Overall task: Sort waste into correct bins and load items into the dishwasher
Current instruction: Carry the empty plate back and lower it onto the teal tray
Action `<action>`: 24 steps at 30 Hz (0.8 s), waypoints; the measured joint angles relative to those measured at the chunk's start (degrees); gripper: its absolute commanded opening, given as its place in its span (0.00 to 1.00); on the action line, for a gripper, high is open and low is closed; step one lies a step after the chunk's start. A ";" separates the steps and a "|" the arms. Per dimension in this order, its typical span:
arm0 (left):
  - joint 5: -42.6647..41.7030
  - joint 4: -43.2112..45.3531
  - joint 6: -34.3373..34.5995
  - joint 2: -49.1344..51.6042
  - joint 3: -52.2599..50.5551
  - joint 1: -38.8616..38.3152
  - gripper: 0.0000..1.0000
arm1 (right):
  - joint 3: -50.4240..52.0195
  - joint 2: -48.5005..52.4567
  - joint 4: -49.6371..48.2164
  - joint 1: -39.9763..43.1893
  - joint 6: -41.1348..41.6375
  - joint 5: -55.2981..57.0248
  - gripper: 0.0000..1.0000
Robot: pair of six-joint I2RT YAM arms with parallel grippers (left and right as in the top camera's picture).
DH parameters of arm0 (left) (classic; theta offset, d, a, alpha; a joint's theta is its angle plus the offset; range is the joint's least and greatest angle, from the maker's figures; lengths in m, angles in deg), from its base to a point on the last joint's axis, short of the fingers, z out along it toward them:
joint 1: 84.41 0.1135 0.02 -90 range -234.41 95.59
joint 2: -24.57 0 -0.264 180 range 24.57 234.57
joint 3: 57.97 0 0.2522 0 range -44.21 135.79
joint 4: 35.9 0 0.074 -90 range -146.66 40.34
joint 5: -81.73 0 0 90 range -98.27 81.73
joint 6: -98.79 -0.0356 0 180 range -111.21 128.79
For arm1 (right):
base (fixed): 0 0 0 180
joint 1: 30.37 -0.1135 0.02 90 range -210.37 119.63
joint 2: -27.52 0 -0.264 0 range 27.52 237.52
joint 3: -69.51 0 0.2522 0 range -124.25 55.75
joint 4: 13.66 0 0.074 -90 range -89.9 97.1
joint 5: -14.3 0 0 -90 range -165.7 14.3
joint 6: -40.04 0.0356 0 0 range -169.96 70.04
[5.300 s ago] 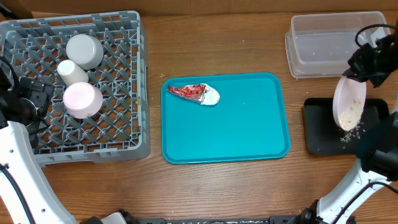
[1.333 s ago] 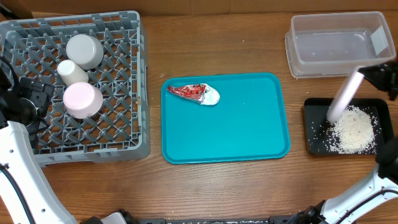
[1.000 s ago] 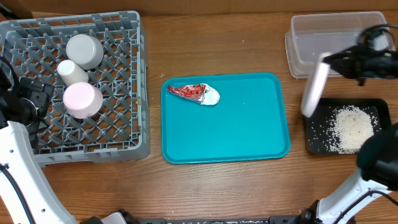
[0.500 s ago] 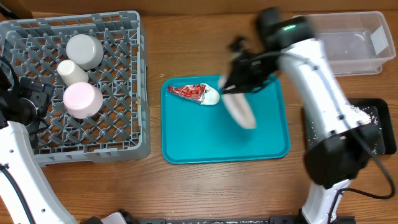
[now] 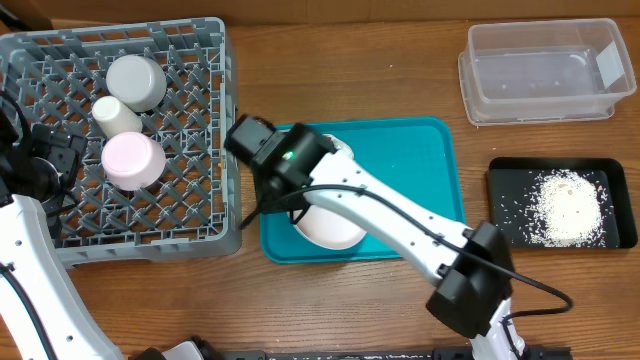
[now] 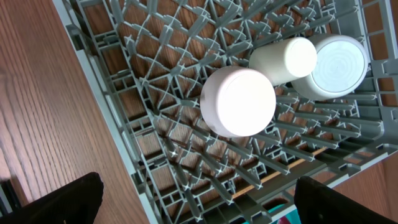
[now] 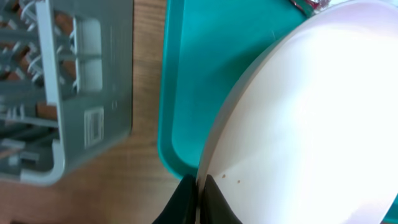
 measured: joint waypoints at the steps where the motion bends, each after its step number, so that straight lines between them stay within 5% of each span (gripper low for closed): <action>1: 0.00 0.00 0.00 0.00 0.00 0.00 1.00 | 0.00 0.42 -0.50 -0.26 0.79 0.70 0.04; 15: 0.00 0.00 0.00 0.00 0.00 0.00 1.00 | 0.00 4.15 -1.22 -0.52 7.13 3.61 0.05; 17: 0.00 0.00 0.00 0.00 0.00 0.00 1.00 | 0.00 4.15 -0.46 -0.57 7.17 2.86 0.13; 22: 0.00 0.00 0.00 0.00 0.00 0.00 1.00 | 0.00 4.17 1.03 -0.57 7.04 2.16 0.75; 24: 0.00 0.00 0.00 0.00 0.00 0.00 1.00 | 0.00 4.17 1.03 -0.57 6.84 2.01 0.84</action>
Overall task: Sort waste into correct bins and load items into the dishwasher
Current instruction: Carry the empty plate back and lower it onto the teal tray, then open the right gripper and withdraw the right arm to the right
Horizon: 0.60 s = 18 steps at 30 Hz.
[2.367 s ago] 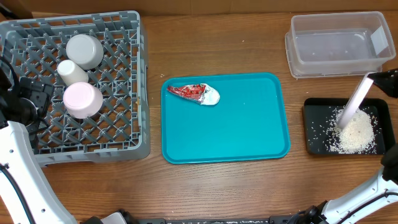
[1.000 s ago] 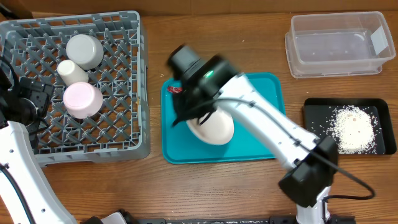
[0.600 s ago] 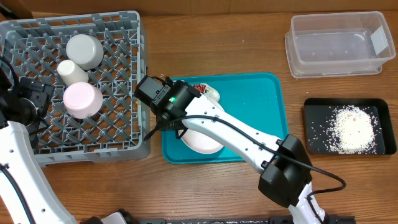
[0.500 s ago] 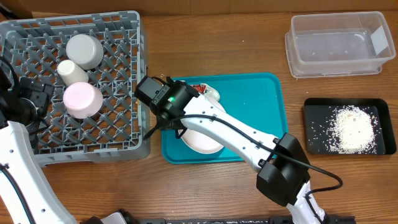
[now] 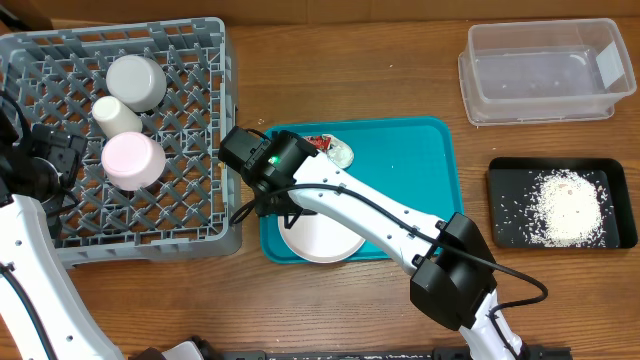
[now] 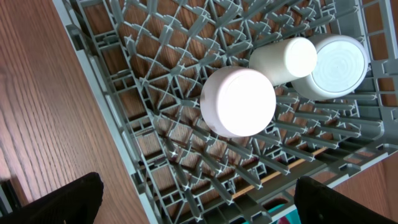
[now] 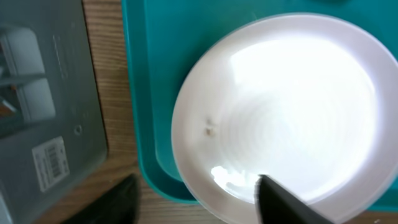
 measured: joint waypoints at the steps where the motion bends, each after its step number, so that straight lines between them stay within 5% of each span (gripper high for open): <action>1: 0.02 0.00 0.00 0.00 0.00 0.00 1.00 | 0.00 0.00 0.00 0.00 -0.20 -0.02 0.91; 2: 0.00 0.00 0.00 0.00 0.00 0.00 1.00 | 0.00 0.00 0.04 0.00 -0.46 -0.02 1.00; 10: 0.00 -0.02 0.00 0.00 0.00 0.00 1.00 | -4.76 0.31 11.93 3.32 -2.71 -0.37 1.00; 18: 0.00 0.00 0.00 0.00 0.00 0.00 1.00 | -13.33 -0.87 19.47 18.18 -2.91 1.81 1.00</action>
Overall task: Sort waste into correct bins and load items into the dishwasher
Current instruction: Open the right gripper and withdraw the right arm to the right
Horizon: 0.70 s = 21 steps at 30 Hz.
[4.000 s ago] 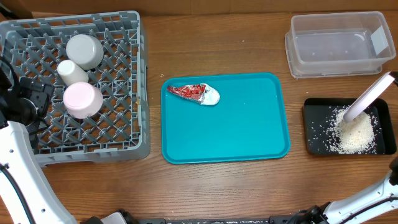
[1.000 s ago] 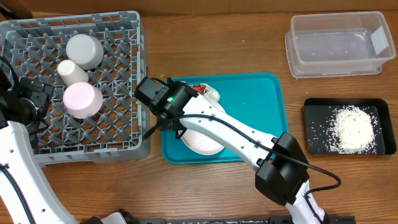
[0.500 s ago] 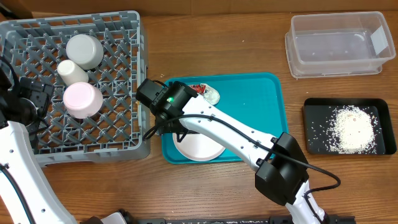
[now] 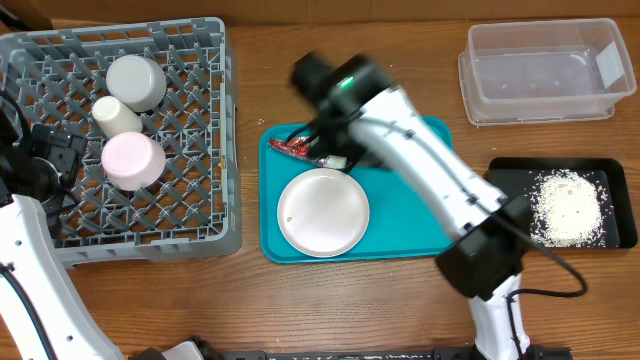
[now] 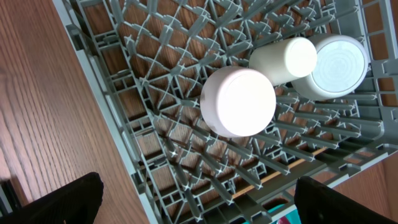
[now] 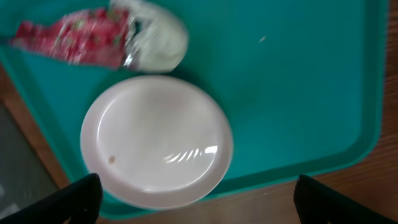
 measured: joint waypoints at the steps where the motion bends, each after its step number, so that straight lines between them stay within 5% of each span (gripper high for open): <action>1: 0.00 0.00 0.00 0.00 0.00 0.00 1.00 | -0.17 -0.28 0.20 2.16 0.00 0.31 1.00; 13: 0.02 0.00 0.00 0.00 0.00 0.00 1.00 | -0.31 -0.66 -0.70 32.50 -2.10 2.71 1.00; 21: -0.02 0.00 0.00 0.00 0.00 0.00 1.00 | -0.31 -0.66 -10.75 47.56 -3.02 3.39 1.00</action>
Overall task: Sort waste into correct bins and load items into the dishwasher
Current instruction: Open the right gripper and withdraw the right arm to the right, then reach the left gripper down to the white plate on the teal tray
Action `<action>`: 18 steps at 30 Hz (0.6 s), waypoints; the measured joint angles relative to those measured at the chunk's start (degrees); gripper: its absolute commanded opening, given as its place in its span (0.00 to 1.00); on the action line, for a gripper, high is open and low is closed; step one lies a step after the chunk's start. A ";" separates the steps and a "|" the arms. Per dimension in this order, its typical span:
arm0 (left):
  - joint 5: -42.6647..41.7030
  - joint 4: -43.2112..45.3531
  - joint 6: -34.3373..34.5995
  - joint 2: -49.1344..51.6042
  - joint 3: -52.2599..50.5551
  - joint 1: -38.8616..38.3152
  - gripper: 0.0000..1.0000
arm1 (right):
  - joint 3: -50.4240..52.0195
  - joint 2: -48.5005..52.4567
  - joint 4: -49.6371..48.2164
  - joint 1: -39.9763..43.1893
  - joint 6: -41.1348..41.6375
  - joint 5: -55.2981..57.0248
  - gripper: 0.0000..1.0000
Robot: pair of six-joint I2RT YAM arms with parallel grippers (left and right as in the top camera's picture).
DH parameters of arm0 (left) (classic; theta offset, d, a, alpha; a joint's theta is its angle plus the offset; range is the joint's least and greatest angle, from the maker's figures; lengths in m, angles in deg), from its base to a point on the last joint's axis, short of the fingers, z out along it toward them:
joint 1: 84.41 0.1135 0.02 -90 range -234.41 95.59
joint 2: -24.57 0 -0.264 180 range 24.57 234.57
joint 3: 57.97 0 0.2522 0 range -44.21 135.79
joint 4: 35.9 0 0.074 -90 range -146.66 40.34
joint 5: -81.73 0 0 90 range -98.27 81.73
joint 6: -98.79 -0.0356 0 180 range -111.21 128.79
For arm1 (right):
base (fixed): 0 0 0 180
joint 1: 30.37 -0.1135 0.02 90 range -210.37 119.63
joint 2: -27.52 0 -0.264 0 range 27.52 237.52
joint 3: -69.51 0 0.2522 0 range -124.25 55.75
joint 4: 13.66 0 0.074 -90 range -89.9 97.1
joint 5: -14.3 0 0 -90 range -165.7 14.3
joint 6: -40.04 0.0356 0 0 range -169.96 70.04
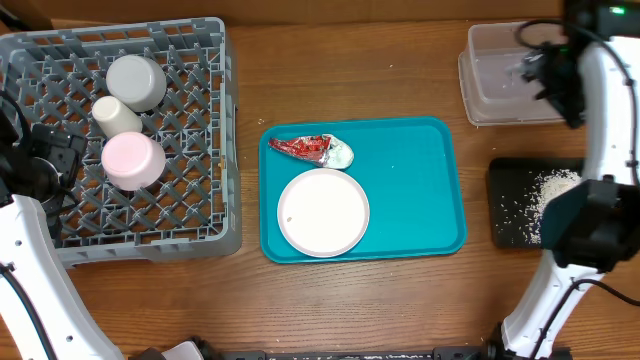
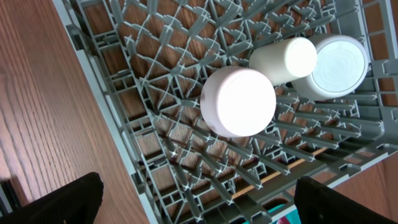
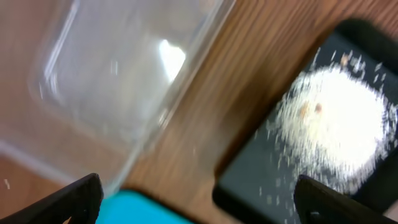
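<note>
A white plate point(image 1: 323, 212) lies flat at the front left of the teal tray point(image 1: 420, 190). Behind it on the tray is a red wrapper with a crumpled white piece point(image 1: 310, 148). The grey dish rack point(image 1: 205, 150) holds a pink cup point(image 2: 238, 101), a white cup point(image 2: 283, 59) and a pale bowl point(image 2: 336, 65), all upside down. My right gripper point(image 1: 556, 88) is open and empty above the clear bin point(image 3: 112, 81) at the far right. At the rack's left side my left gripper point(image 2: 199, 199) hangs open and empty.
A black tray of white rice point(image 1: 565, 205) sits at the right, in front of the clear bin point(image 1: 520, 75). The teal tray's corner point(image 3: 149, 208) shows under the right wrist. Bare wood lies between rack and tray and along the front edge.
My right gripper, open over the back of the teal tray, now stands far right over the clear bin. Plate, wrapper and left arm have not moved.
My right gripper was first shut on the plate's rim at the tray's left side. Then the plate lay flat on the tray with the gripper open above it. Afterwards the gripper was higher over the tray, and now it is by the clear bin.
</note>
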 measured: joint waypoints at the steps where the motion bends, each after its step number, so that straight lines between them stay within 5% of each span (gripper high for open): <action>1: 0.02 0.00 0.00 0.00 0.00 0.00 1.00 | 0.00 0.00 -0.90 1.11 -0.02 -0.02 1.00; 8: -1.60 -0.31 0.66 0.00 0.00 0.00 1.00 | 0.00 0.00 -3.61 6.99 -0.07 0.00 1.00; 14: -19.65 -8.15 -2.34 0.02 0.00 -0.87 1.00 | -0.02 0.00 -3.58 8.41 -0.02 0.00 1.00; 18: -27.39 -9.38 -4.61 0.07 0.00 -8.22 1.00 | 0.00 0.00 -3.63 8.39 -0.04 -0.02 1.00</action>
